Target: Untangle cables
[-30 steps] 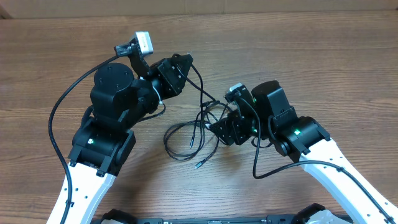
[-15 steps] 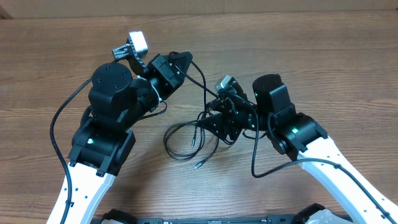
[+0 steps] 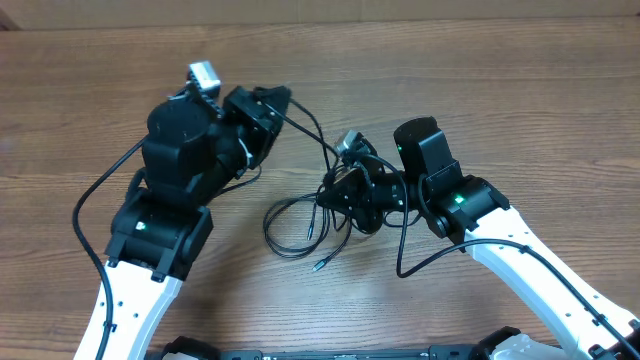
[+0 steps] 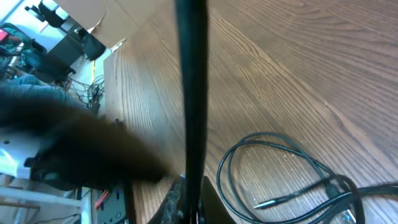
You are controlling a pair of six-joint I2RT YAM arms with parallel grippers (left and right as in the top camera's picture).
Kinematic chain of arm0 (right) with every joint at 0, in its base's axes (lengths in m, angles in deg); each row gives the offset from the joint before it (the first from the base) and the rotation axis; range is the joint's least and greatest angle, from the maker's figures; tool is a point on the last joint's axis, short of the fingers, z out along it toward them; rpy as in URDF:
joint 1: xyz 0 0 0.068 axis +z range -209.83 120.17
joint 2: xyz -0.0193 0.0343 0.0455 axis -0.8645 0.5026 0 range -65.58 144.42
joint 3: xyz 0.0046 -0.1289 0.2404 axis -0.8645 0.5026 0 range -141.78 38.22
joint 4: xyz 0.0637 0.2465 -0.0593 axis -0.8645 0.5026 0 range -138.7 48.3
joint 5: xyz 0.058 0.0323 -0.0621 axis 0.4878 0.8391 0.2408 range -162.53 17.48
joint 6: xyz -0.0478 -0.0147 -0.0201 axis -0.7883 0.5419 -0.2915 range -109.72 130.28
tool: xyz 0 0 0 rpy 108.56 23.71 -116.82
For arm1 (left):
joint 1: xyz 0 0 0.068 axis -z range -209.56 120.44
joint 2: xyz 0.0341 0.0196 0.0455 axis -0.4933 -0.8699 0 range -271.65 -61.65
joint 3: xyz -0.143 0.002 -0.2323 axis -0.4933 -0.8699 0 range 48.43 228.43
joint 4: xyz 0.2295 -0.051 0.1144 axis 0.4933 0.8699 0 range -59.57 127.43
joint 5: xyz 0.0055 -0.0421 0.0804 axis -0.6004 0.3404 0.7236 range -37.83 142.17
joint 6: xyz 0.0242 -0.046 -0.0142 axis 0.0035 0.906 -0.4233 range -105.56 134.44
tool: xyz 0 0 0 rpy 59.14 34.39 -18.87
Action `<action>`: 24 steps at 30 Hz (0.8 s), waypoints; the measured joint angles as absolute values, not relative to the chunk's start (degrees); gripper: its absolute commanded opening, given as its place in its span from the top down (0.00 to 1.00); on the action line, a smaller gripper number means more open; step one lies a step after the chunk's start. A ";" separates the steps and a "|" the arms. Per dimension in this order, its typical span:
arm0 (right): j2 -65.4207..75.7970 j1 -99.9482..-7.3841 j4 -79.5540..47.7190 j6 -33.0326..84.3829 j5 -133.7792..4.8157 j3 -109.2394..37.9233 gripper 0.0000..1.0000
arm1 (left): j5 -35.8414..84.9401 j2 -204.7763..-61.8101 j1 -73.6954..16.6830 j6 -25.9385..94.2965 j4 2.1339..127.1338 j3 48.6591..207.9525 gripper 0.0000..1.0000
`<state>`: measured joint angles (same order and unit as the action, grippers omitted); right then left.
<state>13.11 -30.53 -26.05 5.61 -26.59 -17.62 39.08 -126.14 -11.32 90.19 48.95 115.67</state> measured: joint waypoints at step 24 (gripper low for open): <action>3.93 -30.60 -27.67 14.51 -26.09 -26.93 0.96 | 51.65 -126.18 -11.71 78.49 83.44 115.74 0.00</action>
<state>3.93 -30.60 -27.67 14.51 -26.09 -26.93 51.65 -126.18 -11.71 78.49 83.44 115.74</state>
